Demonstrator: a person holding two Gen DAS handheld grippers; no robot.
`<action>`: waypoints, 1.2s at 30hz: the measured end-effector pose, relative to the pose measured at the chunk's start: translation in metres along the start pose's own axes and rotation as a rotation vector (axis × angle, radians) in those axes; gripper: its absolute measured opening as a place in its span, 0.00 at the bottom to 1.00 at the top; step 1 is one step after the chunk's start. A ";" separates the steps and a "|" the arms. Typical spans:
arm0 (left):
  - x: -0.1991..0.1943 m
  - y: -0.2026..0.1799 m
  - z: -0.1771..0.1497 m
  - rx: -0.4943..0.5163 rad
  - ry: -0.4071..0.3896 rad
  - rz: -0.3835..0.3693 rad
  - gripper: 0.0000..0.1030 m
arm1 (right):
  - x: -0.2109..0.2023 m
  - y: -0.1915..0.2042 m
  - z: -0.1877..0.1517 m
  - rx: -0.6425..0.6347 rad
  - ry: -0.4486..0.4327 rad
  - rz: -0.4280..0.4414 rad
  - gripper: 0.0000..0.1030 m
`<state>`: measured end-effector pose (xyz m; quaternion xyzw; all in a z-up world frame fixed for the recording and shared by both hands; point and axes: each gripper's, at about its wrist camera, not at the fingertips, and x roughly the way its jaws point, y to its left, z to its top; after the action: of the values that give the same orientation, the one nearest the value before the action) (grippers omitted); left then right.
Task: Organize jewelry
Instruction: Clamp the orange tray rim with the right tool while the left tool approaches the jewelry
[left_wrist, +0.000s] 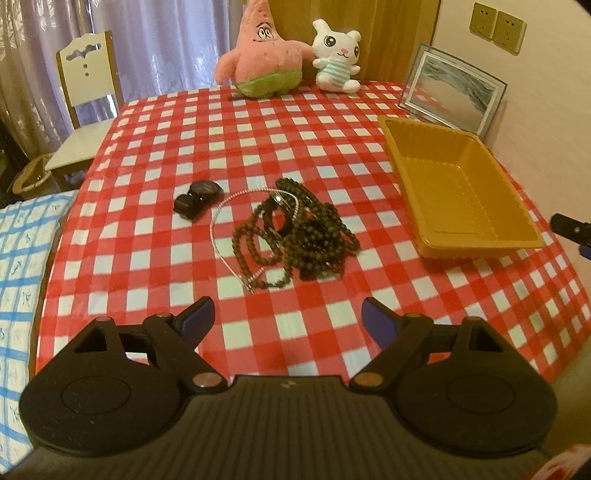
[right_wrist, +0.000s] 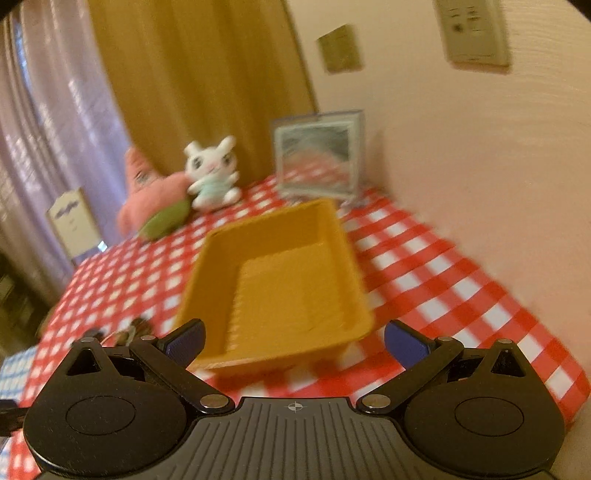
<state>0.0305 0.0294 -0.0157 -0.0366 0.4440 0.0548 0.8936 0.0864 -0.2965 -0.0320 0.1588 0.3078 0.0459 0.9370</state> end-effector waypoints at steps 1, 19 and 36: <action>0.002 0.001 0.001 0.001 -0.003 0.004 0.83 | 0.002 -0.008 0.000 0.002 -0.015 -0.002 1.00; 0.037 0.002 0.008 -0.012 0.021 0.063 0.83 | 0.084 -0.045 -0.024 0.090 -0.094 -0.114 0.61; 0.043 -0.004 0.008 -0.050 0.031 0.115 0.82 | 0.113 -0.047 -0.027 0.068 -0.085 -0.049 0.07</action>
<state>0.0635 0.0295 -0.0450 -0.0343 0.4578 0.1168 0.8807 0.1612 -0.3126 -0.1315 0.1850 0.2728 0.0058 0.9441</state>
